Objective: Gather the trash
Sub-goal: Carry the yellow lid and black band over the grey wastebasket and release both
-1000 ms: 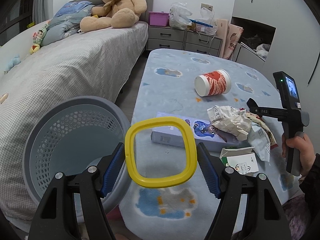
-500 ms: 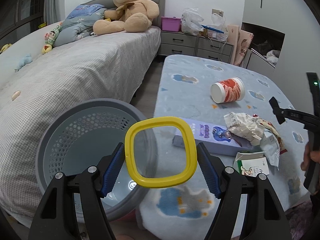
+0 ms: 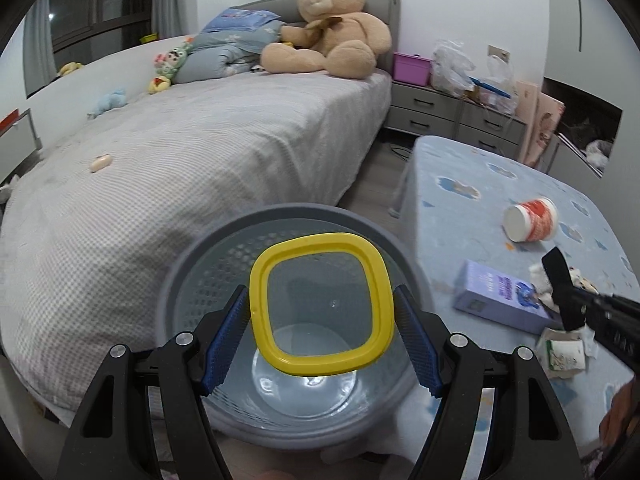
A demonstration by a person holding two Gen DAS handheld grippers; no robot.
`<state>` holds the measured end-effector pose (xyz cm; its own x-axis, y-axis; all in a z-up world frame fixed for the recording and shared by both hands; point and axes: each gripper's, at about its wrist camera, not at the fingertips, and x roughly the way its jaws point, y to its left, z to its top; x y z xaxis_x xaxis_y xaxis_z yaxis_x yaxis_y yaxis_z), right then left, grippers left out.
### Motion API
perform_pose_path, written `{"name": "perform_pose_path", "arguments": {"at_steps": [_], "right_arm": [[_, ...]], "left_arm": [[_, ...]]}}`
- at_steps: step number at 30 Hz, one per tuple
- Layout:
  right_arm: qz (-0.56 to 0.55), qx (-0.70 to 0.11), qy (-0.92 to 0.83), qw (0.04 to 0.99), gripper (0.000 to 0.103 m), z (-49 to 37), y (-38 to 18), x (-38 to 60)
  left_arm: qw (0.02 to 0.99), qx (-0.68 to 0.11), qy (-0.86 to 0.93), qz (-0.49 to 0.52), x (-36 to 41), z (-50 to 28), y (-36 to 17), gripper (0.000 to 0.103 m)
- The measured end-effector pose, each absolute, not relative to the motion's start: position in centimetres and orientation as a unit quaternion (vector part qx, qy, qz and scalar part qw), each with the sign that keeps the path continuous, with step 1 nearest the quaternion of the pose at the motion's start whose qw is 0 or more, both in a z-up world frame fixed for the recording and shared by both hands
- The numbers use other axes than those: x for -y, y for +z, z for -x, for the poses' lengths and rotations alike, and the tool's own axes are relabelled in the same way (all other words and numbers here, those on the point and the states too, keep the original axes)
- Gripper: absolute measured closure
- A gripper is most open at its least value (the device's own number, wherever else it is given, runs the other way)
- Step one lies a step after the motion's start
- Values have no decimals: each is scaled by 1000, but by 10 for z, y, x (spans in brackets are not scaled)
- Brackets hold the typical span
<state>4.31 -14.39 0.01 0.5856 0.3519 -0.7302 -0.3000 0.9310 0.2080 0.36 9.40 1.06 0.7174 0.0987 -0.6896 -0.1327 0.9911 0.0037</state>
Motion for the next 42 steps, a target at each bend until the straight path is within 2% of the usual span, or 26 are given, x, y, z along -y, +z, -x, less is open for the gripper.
{"name": "perform_pose_path", "arguments": {"at_steps": [10,25,28,29,30,35,42], "right_arm": [[-26,-405,267,874,93,-60,13,61],[1,-433,305,848,90,-80,-17,19],[-1,-431,305,850,73,-80,-17,20],[-2,-429,304,851,62,-80,-17,20],[-3,-427,303,852,58,-80,-17,21],[-2,-421,301,856,57,-79,-15,21],[-4,-421,303,855,56,-78,-15,21]], "left_arm": [[924,-372,90,13,-125,-14,10,33],[913,-393,107,36,-156,-14,-9,33],[911,-395,109,41,-159,-13,-9,33],[911,-396,108,43,-160,-13,-10,33],[910,-397,109,43,-160,-13,-10,33],[909,-399,115,46,-162,-12,-10,27],[908,-398,124,45,-163,-10,-10,27]]}}
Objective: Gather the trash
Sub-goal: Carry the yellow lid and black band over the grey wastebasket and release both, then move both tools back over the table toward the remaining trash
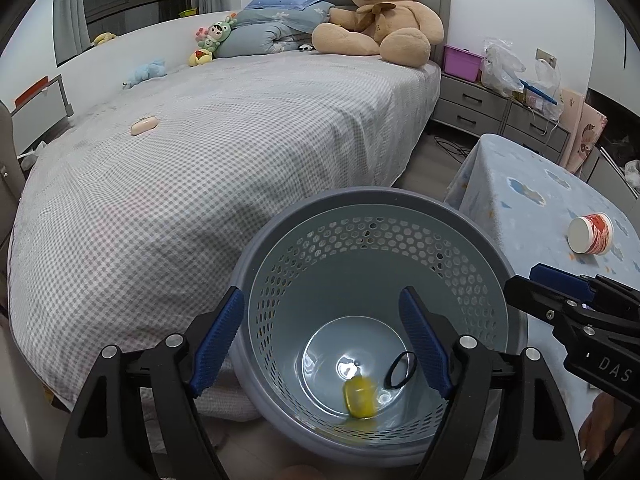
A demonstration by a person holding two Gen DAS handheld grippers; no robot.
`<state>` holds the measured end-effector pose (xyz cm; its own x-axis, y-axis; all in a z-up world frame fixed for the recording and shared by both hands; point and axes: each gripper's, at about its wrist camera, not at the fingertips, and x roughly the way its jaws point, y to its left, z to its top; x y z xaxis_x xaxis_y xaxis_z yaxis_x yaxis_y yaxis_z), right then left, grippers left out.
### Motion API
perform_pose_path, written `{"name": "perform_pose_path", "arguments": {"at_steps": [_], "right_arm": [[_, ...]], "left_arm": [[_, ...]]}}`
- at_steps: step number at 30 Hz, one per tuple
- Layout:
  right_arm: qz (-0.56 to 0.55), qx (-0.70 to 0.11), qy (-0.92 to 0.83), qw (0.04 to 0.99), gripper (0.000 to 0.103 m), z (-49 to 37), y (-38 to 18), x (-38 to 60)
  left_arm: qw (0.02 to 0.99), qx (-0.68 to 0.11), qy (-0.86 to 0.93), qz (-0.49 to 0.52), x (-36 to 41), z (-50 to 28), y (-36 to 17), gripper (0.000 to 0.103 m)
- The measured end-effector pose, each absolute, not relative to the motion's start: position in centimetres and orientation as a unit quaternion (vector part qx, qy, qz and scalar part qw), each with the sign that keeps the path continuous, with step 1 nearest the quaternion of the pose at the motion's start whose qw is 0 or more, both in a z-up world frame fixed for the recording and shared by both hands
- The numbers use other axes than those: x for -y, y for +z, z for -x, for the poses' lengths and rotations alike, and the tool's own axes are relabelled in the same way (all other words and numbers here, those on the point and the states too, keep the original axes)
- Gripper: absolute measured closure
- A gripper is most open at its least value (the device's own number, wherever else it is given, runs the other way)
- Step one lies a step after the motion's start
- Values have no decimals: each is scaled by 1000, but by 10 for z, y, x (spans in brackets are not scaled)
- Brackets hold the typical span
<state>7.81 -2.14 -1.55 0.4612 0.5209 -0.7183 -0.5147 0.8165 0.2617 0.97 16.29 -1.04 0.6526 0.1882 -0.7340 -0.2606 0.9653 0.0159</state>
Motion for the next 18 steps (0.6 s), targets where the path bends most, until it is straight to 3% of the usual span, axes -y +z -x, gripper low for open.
{"name": "perform_pose_path", "arguments": {"at_steps": [18], "right_arm": [[-3,-422,303,854,54,-77,-16,21]], "left_arm": [[909,-396,127,40,-161,-10,-11,27]]}}
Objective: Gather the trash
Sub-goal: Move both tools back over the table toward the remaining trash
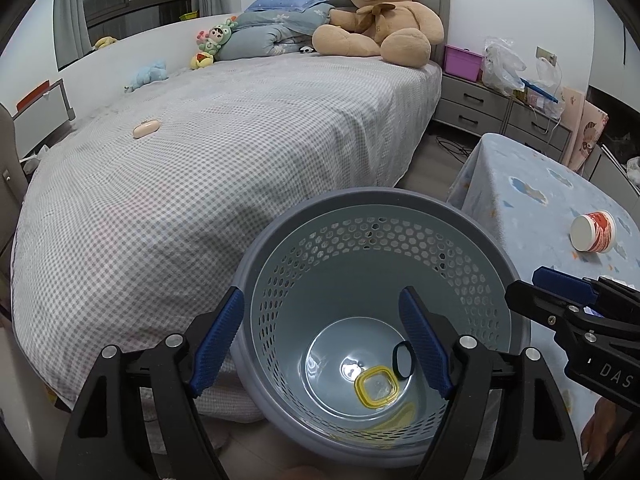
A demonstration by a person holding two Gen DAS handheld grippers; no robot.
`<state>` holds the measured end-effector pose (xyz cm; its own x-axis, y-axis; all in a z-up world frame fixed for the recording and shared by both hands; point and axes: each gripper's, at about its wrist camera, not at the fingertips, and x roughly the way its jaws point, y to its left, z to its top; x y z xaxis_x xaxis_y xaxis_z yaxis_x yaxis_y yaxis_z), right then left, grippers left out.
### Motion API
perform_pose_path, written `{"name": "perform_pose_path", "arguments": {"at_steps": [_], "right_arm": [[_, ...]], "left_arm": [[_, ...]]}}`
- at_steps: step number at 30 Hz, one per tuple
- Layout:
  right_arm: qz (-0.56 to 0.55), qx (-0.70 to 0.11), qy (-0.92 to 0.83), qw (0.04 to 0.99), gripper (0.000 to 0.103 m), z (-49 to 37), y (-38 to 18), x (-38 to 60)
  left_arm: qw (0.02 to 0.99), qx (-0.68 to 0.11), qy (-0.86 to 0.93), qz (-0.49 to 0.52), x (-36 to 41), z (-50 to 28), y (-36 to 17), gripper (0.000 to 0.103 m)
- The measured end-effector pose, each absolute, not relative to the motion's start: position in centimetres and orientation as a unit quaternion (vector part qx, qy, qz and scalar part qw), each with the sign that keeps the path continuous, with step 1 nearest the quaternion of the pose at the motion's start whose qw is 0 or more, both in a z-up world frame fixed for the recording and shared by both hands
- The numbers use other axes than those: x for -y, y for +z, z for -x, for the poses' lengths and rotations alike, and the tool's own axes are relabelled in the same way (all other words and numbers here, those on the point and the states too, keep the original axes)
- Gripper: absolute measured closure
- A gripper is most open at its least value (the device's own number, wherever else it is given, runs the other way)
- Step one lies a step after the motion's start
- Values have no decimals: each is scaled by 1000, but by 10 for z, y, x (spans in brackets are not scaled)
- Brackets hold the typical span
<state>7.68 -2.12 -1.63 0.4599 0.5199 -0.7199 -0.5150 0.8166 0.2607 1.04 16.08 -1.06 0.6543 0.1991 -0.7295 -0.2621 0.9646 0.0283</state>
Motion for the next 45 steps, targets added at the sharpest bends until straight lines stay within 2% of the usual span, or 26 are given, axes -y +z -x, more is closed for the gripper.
{"name": "perform_pose_path", "arguments": {"at_steps": [22,45], "right_arm": [[-19,-420,276,864,51,-62,-13,56],[-78,-409,145,898,35,-22,6,194]], "left_arm": [[915,-391,98,33,-140,-12,-7,27],[927,-374,-10,-1,-37,-8,-1,27]]}}
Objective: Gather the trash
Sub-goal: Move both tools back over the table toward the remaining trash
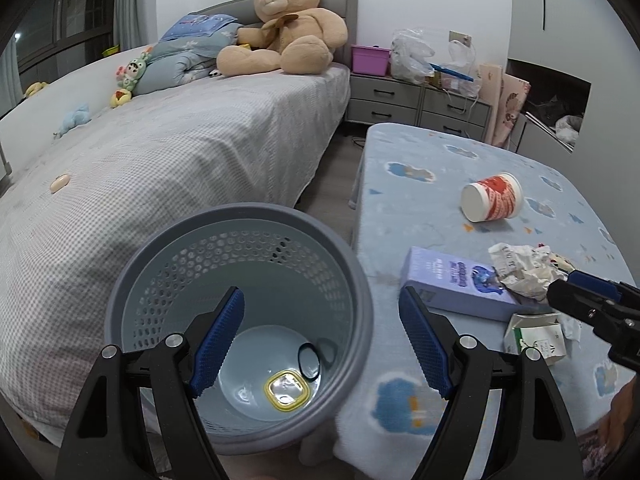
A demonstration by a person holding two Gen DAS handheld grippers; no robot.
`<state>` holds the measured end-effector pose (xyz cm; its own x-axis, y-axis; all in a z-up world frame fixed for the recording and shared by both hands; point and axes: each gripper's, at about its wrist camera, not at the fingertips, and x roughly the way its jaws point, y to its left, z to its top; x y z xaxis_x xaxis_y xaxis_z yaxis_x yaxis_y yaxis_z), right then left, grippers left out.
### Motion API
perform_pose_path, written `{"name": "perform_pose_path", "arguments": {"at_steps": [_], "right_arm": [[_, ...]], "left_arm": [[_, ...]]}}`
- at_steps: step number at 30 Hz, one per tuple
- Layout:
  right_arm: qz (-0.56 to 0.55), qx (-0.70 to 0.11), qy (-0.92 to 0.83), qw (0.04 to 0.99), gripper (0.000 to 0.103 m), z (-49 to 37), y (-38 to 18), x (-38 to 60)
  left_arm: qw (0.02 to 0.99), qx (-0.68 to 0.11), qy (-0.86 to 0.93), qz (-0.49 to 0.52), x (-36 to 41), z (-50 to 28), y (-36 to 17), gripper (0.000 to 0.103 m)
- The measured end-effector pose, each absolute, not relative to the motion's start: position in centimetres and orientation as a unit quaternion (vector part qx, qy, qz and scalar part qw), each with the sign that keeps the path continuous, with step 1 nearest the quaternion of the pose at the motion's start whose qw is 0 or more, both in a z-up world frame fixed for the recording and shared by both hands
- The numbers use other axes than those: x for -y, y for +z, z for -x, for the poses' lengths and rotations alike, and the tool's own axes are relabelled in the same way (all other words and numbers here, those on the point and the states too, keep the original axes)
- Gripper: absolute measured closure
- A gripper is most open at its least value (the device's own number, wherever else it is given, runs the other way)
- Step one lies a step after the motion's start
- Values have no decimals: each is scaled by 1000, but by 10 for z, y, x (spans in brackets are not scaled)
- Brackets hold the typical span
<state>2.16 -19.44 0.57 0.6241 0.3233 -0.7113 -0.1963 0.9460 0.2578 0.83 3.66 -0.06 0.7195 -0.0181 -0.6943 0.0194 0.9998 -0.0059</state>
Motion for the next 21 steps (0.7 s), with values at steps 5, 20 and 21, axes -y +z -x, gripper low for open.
{"name": "perform_pose_path", "arguments": {"at_steps": [5,20,21], "right_arm": [[-84,-406,116,903,33,-15,9,225],[-89,-441,49,892,33,-32,-9,310],[-94,-444,50,889,33,-35,-12,311]], "left_arm": [[927,-374,-26,0,-24,-7,0,27],[923,-381,-52,-11,10,-16,-4,27],[923,-382,-53,-13,12,-17,-5,27]]}}
